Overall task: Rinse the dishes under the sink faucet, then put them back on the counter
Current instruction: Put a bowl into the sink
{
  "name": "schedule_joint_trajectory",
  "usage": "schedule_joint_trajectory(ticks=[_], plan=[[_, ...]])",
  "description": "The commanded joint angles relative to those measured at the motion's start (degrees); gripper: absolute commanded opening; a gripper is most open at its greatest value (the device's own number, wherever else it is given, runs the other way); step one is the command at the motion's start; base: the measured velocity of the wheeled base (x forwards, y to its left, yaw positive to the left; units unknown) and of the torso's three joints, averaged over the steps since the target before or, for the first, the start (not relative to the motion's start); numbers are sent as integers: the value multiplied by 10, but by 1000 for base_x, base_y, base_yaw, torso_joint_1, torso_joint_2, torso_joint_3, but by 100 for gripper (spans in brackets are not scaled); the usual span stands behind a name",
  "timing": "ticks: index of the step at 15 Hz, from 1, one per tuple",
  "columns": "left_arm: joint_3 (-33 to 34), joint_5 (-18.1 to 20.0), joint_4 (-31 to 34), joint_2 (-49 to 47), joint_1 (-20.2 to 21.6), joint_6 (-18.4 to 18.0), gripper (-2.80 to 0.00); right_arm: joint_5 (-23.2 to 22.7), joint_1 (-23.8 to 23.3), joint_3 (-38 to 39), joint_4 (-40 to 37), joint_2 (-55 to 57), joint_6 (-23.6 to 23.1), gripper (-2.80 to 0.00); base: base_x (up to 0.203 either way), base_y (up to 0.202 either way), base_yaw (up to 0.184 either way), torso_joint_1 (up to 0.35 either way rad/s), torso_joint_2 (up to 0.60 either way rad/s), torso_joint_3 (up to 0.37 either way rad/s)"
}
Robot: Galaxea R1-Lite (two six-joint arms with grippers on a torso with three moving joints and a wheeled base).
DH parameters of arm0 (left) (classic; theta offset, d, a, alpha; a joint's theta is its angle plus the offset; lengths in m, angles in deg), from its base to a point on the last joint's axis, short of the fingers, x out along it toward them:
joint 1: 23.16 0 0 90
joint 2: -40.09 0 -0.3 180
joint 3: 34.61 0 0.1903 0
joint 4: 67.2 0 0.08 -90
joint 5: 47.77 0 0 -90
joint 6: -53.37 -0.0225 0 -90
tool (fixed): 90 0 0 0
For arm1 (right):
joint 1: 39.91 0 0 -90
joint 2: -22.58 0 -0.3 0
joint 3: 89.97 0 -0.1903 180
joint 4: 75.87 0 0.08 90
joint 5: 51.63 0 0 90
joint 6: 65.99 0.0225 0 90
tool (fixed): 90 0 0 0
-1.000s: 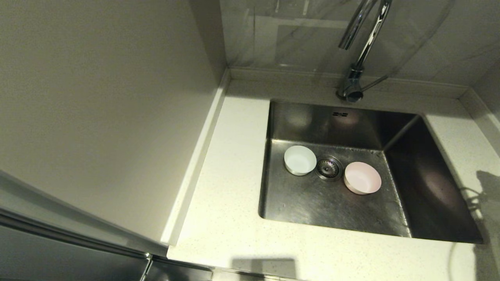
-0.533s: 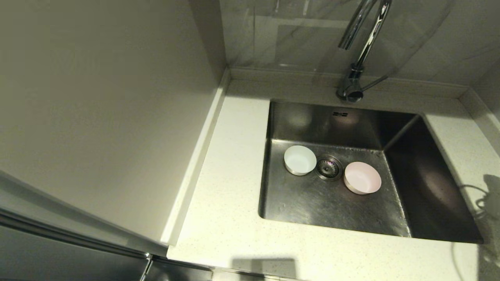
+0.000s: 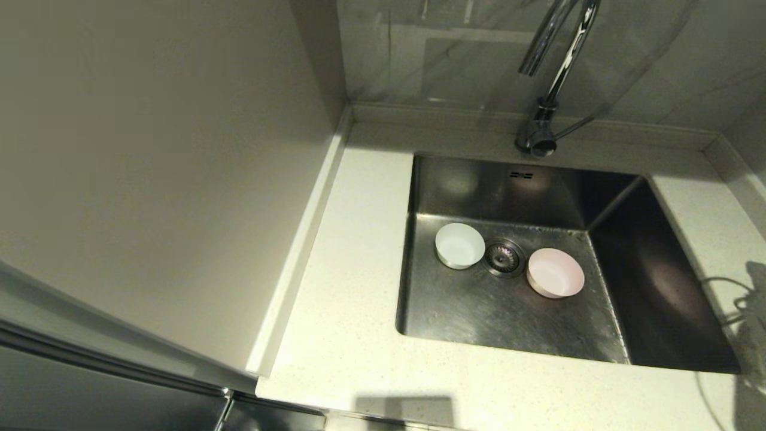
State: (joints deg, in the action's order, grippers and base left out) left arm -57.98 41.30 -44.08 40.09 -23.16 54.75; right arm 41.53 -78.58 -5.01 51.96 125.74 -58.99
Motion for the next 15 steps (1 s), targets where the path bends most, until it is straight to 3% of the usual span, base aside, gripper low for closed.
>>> schedule_joint_trajectory(ticks=[1,5,8,10,15], plan=[[0,0,0,1,0,0,-280,0,-1,-1,2,1,0,-280,0,0,0,0,0,0],[0,0,0,1,0,0,-280,-3,2,4,2,-6,0,-280,0,0,0,0,0,0],[0,0,0,1,0,0,-280,-13,33,24,2,-35,-4,-280,0,0,0,0,0,0],[0,0,0,1,0,0,-280,-16,89,40,3,-65,-10,-280,0,0,0,0,0,0],[0,0,0,1,0,0,-280,-9,296,57,3,-104,-13,-280,0,0,0,0,0,0]])
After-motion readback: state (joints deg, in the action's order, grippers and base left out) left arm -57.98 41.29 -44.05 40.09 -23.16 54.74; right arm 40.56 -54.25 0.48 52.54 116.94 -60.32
